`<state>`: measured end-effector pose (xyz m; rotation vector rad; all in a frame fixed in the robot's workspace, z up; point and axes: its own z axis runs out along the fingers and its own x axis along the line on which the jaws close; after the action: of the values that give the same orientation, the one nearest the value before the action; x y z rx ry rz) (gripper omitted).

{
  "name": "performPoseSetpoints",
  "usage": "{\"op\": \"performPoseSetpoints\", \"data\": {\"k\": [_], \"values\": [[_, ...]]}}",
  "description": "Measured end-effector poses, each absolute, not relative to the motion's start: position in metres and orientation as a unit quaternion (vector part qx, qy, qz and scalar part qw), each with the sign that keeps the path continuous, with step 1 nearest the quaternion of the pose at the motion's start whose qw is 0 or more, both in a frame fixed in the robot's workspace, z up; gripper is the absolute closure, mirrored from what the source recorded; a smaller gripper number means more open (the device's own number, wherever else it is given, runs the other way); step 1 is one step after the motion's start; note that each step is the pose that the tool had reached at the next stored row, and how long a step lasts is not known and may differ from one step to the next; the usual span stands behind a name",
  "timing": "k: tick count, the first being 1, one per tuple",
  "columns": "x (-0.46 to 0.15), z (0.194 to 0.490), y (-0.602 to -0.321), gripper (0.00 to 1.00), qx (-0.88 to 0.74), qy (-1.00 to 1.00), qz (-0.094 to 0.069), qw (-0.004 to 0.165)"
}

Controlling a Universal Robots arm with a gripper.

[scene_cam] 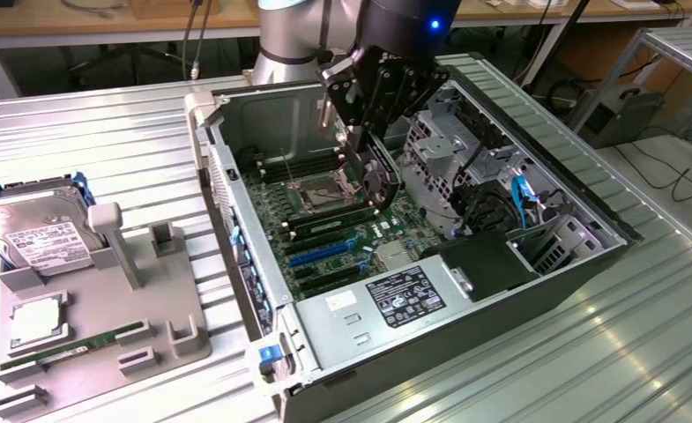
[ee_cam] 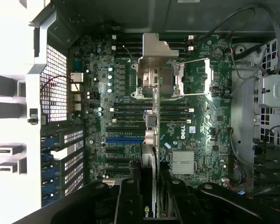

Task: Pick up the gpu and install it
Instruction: 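Insert the gpu into the slot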

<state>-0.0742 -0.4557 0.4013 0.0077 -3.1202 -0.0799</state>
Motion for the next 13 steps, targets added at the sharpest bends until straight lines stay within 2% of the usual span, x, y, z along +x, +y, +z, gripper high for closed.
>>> {"op": "performPoseSetpoints", "data": {"k": [13], "values": [[-0.0741, 0.4012, -0.4557, 0.74, 0.036, -0.999, -0.025, 0.011]]}}
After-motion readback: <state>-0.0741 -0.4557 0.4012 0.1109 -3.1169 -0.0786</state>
